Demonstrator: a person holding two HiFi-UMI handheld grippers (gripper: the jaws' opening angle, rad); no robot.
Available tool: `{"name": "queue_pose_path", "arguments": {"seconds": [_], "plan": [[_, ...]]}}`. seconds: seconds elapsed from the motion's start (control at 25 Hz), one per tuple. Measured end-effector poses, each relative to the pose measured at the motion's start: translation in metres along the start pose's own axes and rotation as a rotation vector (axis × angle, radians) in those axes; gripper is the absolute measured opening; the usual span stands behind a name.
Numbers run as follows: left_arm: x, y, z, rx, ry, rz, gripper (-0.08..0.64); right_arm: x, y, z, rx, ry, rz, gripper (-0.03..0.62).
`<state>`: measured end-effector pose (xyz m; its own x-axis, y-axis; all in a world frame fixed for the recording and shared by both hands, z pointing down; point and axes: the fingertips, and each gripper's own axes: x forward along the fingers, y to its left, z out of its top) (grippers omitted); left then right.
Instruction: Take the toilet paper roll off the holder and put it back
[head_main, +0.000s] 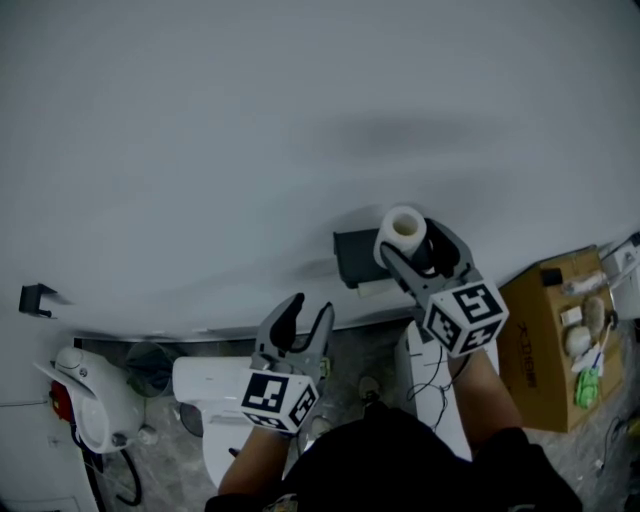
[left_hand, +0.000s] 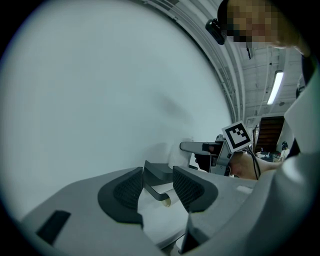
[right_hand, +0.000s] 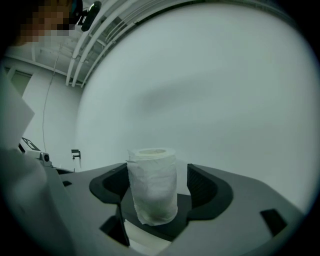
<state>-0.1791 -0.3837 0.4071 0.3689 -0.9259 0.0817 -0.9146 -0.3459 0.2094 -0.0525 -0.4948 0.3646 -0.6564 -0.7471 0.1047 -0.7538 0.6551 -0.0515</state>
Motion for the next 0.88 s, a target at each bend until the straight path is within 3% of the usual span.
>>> {"name": "queue_pose_path", "arguments": {"seconds": [0.32, 0.68, 0.76, 0.88], "plan": [[-0.014, -0.015, 0.001, 0.007, -0.005, -0.024, 0.173, -0.028, 0.001, 0.004, 0.029, -0.019, -0.03, 0.351], [-0.062, -0.016, 0.003, 0.007, -0.024, -0.032, 0.173, -0.057, 0.044, -0.001, 0.073, -0.034, -0.03, 0.317], [-0.076, -0.013, 0.002, 0.002, -0.023, -0.029, 0.173, -0.06, 0.059, -0.003, 0.074, -0.032, -0.021, 0.287], [-0.098, -0.007, 0.0, -0.005, -0.019, -0.031, 0.173, -0.068, 0.085, -0.006, 0.081, -0.035, -0.019, 0.158]]}}
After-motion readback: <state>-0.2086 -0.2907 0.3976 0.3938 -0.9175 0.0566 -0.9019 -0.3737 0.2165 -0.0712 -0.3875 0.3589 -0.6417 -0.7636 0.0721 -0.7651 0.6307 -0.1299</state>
